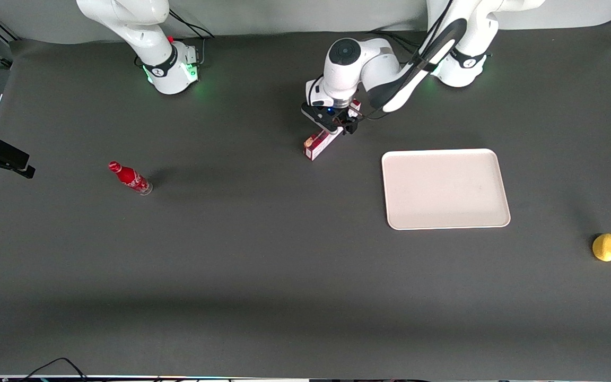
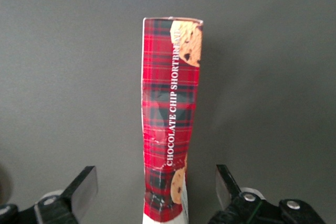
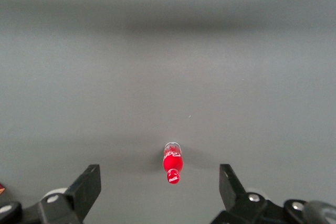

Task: Place red cookie box on tray
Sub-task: 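Close the left gripper on the box end and lift it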

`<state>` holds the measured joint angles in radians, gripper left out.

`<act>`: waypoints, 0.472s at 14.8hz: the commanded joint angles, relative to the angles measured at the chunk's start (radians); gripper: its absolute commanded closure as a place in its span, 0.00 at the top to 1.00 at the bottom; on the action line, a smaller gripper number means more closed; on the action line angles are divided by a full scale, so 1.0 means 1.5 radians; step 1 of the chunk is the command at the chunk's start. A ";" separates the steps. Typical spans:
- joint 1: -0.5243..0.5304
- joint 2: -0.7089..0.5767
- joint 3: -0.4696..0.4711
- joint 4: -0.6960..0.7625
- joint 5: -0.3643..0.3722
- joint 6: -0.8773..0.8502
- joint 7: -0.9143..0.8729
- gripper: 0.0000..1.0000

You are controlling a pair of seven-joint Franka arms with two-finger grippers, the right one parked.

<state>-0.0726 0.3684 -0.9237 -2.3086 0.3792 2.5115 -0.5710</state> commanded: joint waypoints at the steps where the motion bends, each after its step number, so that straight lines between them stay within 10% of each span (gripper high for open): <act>1: -0.026 0.021 0.027 -0.001 0.042 0.014 -0.044 1.00; 7: -0.043 0.049 0.051 -0.001 0.074 0.047 -0.074 1.00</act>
<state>-0.1038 0.4205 -0.8877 -2.3088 0.4310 2.5431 -0.6302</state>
